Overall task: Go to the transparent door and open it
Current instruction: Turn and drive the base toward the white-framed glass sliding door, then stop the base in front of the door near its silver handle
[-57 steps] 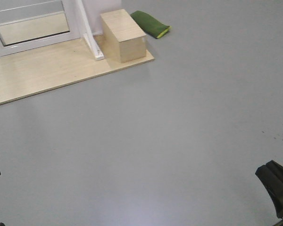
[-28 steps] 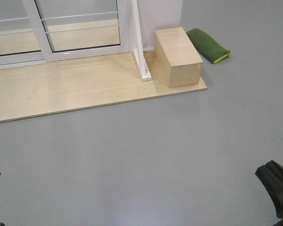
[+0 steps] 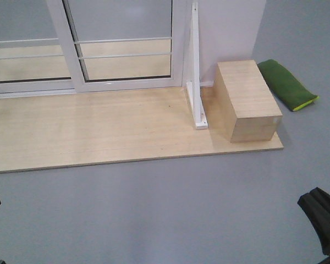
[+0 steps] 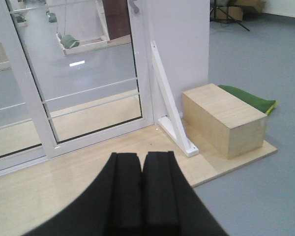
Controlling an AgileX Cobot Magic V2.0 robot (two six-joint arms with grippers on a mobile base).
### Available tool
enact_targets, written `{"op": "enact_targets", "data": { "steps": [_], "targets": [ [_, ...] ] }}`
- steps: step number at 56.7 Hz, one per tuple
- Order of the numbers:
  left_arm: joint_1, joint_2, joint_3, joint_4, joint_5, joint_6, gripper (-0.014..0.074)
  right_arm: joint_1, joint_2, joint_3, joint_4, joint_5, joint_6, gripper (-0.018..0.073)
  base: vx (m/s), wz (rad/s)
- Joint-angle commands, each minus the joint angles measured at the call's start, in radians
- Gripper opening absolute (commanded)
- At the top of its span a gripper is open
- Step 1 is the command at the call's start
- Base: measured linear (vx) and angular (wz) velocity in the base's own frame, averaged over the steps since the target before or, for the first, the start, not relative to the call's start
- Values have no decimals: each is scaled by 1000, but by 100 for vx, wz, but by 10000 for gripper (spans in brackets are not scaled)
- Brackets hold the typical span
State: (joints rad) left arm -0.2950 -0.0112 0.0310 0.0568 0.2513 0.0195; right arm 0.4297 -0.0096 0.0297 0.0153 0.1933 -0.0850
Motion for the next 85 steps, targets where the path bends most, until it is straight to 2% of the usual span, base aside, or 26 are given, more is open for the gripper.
{"op": "enact_targets", "data": {
  "steps": [1, 37, 85],
  "targets": [
    [-6, -14, 8, -2, -75, 0, 3, -3, -16, 4, -5, -84, -4, -1, 60, 18],
    [-6, -14, 8, -2, -75, 0, 3, -3, -16, 4, -5, -84, -4, -1, 58, 18],
    [-6, -14, 8, -2, -75, 0, 3, -3, -16, 4, -5, -86, -4, -1, 45, -1]
  ]
}}
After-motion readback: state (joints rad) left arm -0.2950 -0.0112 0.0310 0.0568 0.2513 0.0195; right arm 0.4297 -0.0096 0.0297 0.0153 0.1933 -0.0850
